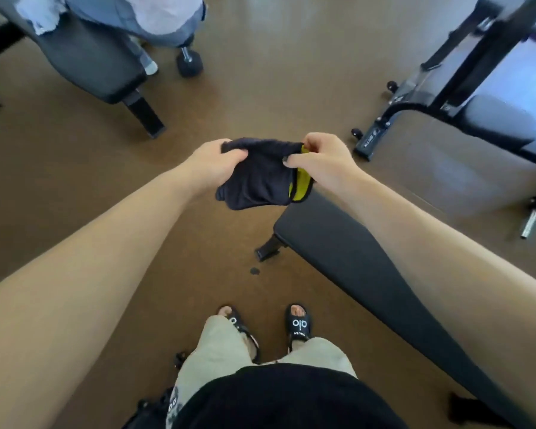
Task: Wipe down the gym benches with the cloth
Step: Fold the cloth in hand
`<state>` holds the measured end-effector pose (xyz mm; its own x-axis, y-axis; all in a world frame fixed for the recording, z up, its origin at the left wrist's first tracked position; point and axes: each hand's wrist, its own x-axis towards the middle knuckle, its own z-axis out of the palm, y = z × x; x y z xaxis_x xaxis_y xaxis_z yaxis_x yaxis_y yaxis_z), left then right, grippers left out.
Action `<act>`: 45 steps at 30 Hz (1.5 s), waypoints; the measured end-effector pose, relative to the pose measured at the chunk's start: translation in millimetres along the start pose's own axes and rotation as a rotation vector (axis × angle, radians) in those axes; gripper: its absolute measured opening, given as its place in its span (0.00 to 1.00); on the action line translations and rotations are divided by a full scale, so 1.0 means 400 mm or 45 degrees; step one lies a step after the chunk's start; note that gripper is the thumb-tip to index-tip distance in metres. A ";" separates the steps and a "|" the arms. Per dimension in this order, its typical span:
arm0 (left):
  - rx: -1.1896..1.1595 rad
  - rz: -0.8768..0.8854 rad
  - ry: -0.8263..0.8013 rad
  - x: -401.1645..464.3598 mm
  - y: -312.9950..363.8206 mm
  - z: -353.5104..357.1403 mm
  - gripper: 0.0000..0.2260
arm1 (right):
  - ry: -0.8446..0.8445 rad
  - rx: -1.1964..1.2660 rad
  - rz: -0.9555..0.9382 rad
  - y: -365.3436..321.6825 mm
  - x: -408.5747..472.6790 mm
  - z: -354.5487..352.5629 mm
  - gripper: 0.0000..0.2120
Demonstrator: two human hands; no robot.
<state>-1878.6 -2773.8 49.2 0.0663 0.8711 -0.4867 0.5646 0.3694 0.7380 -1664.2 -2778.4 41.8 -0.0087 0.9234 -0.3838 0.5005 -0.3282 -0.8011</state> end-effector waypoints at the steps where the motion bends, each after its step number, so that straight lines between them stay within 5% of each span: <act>1: 0.056 0.005 0.003 0.046 0.022 -0.006 0.10 | 0.061 -0.012 0.028 -0.013 0.023 -0.005 0.20; 6: 0.175 0.088 -0.161 0.249 0.121 -0.031 0.13 | 0.330 0.214 0.222 -0.058 0.142 0.003 0.16; 9: 0.168 0.164 -0.302 0.351 0.189 -0.045 0.16 | 0.391 0.681 0.307 -0.095 0.197 0.034 0.07; 16: 0.204 0.181 -0.669 0.497 0.341 -0.021 0.16 | 0.467 1.361 0.364 -0.176 0.274 0.005 0.24; 20: -0.015 0.013 -0.931 0.590 0.422 -0.023 0.35 | 0.516 1.461 0.330 -0.179 0.349 -0.065 0.29; 25: -0.049 0.130 -0.948 0.734 0.495 -0.048 0.07 | 0.445 1.413 0.283 -0.173 0.480 -0.148 0.25; 29: -0.104 0.074 -0.810 0.905 0.568 -0.074 0.10 | 0.724 0.880 0.331 -0.165 0.659 -0.218 0.11; 31: -0.069 0.102 -0.827 1.006 0.621 -0.091 0.12 | 0.733 0.704 0.350 -0.162 0.757 -0.256 0.17; 33: -0.076 0.124 -0.882 1.113 0.688 -0.102 0.13 | 0.525 0.877 0.304 -0.153 0.862 -0.282 0.27; 36: -0.045 0.123 -0.945 1.288 0.785 -0.110 0.12 | 0.311 1.168 0.223 -0.156 1.012 -0.322 0.26; 45: 0.249 0.217 -1.150 1.713 1.112 -0.073 0.09 | 0.660 1.397 0.251 -0.192 1.358 -0.561 0.18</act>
<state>-1606.0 -2003.1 57.6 0.7277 0.2972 -0.6182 0.6113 0.1279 0.7810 -1513.3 -2206.9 -2.0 0.4546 0.7267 -0.5150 -0.5414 -0.2336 -0.8077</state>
